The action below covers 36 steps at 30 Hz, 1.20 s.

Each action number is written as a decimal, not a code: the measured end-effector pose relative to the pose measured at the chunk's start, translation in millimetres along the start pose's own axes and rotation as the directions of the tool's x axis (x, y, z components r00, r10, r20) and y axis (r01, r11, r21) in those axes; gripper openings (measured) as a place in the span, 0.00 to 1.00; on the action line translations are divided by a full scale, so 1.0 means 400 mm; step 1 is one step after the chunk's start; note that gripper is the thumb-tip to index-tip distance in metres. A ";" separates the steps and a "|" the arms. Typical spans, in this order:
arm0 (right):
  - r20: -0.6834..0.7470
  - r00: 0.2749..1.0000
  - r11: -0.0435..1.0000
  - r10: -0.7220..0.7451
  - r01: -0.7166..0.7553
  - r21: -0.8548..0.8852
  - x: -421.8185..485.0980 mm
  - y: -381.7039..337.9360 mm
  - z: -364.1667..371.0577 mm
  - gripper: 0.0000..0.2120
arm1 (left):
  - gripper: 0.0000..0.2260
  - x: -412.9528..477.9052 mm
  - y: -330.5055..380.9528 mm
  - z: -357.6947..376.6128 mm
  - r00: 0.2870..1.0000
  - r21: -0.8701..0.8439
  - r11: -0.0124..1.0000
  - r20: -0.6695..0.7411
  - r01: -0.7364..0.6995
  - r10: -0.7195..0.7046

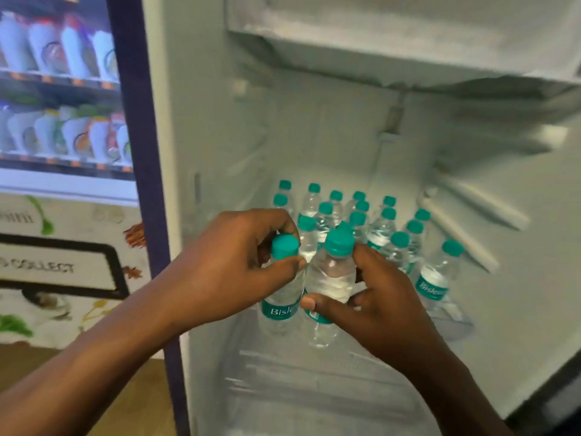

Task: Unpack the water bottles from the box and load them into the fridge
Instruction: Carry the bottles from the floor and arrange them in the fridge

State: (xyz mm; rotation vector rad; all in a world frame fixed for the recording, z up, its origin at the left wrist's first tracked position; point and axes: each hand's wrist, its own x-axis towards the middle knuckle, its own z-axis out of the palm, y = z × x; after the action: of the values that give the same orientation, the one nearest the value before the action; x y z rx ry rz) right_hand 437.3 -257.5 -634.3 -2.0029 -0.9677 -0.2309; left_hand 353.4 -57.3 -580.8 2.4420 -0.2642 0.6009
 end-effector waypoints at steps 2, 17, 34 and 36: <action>-0.064 0.998 0.999 0.011 -0.008 0.053 0.025 -0.002 -0.047 0.28 | 0.07 0.048 0.015 0.006 0.999 -0.001 1.000 -0.040 -0.028 0.028; -0.470 0.882 0.998 0.030 -0.049 -0.028 0.469 0.077 -0.239 0.28 | 0.11 0.412 0.040 -0.018 0.951 0.274 0.961 -0.303 0.030 0.057; 0.137 0.960 0.928 0.244 -0.190 -0.319 0.618 0.196 0.029 0.36 | 0.12 0.360 -0.116 0.095 0.960 0.440 0.855 -0.079 0.274 -0.267; 0.196 0.940 0.901 0.279 -0.186 -0.391 0.617 0.203 0.046 0.36 | 0.12 0.353 -0.128 0.108 0.950 0.462 0.837 -0.050 0.295 -0.307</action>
State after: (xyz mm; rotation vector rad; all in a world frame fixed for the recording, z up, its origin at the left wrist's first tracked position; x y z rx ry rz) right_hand 659.2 -133.9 -575.7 -2.5214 -0.8687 -0.0255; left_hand 509.0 -48.8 -570.4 2.8699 0.2933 0.5359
